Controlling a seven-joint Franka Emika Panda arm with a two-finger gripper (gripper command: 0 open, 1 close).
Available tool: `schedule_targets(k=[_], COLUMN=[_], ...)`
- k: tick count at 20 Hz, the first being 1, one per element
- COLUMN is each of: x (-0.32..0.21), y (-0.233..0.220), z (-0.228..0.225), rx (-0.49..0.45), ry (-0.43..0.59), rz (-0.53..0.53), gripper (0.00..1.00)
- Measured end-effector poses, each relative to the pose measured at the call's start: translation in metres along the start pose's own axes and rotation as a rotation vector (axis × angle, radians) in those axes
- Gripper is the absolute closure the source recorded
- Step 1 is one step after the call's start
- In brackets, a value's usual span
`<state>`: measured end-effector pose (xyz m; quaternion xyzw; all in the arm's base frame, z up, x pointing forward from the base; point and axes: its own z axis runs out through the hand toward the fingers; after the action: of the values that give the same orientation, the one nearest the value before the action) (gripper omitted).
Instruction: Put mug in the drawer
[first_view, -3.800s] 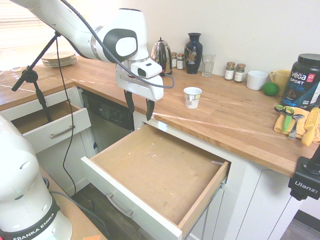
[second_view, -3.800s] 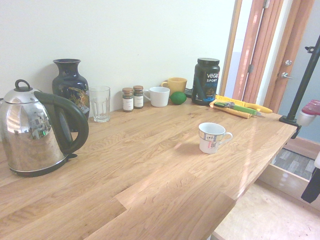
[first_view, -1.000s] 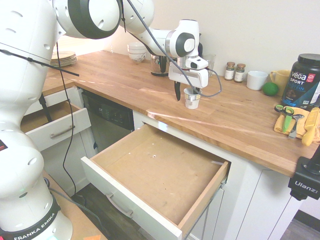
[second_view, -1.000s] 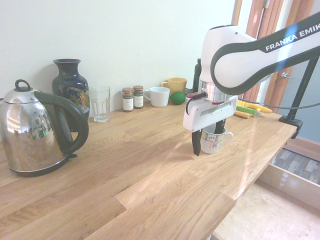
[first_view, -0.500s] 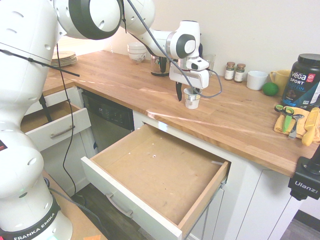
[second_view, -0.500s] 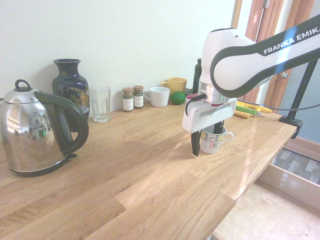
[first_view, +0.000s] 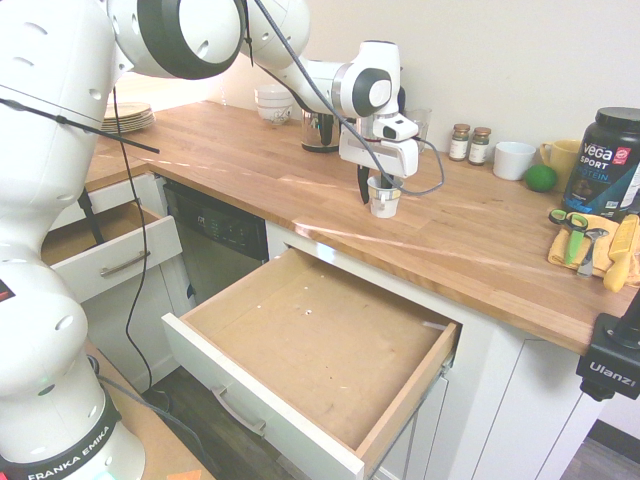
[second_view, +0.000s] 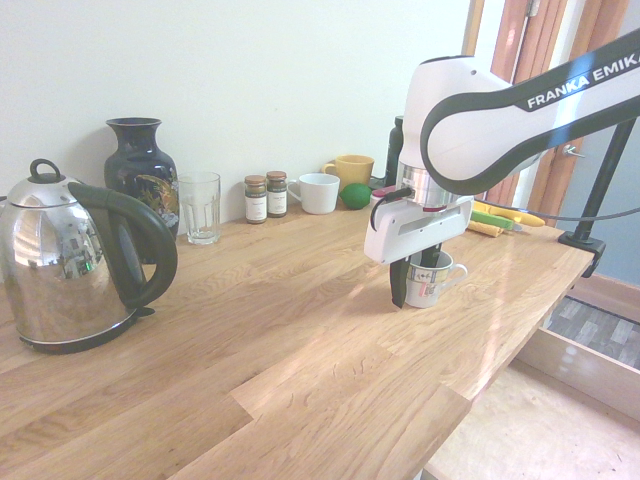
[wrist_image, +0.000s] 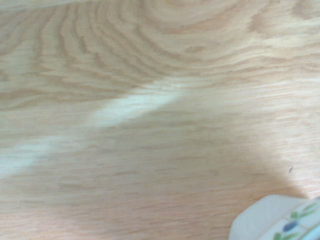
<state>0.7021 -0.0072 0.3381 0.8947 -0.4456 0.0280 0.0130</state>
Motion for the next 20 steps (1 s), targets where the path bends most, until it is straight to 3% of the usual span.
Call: schedule_targets(k=[20], x=[0.0018], y=[0.0011], z=[-0.0074], rx=[0.009], ry=[0.007], rz=[0.004], gripper=[1.0])
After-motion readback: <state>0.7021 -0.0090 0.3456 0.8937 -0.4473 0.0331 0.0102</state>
